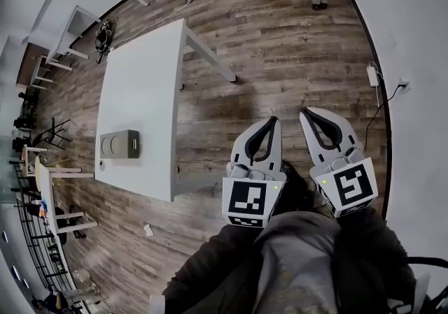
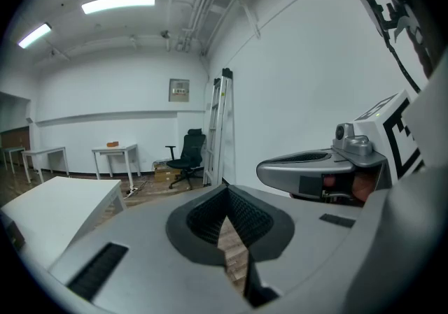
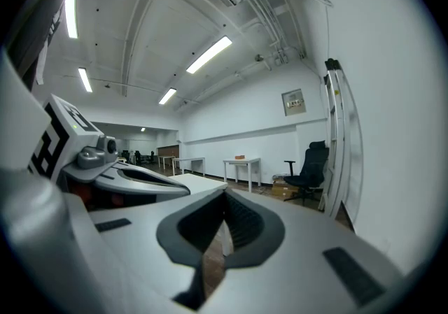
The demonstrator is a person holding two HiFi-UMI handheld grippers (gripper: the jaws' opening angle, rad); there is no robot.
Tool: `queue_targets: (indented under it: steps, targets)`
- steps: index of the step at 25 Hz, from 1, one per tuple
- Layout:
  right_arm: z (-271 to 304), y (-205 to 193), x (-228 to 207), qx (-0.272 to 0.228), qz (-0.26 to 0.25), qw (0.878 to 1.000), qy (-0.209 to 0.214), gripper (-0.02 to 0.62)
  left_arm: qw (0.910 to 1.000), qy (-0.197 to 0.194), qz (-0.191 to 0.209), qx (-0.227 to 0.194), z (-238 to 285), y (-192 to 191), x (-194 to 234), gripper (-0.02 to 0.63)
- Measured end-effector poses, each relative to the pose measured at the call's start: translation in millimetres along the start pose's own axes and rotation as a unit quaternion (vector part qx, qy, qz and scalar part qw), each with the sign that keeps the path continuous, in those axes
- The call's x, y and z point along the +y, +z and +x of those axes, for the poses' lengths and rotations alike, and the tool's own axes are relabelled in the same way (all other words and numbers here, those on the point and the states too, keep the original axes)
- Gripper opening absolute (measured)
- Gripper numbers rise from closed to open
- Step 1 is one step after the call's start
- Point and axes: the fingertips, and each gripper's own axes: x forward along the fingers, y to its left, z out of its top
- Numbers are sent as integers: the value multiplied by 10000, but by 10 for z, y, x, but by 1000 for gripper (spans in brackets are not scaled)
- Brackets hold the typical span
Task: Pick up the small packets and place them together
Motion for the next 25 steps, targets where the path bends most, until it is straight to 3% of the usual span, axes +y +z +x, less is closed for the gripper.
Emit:
queue_targets:
  steps: [10, 16, 21, 25]
  targets:
    - [1115, -203, 250, 524, -194, 9954, 784, -3, 9962, 577, -613, 229, 310, -391, 1020, 3]
    - [1749, -20, 913, 508, -606, 9801, 1822, -3, 9854, 1461, -869, 45, -33, -403, 1764, 3]
    - [2197, 218, 1936, 255, -950, 9482, 3021, -3, 9584, 2665, -1010, -155, -815, -435, 2509, 3]
    - [2278, 316, 2789, 91, -1152, 9081, 4025, -3, 9231, 3659, -1164, -205, -1541, -557, 2865, 3]
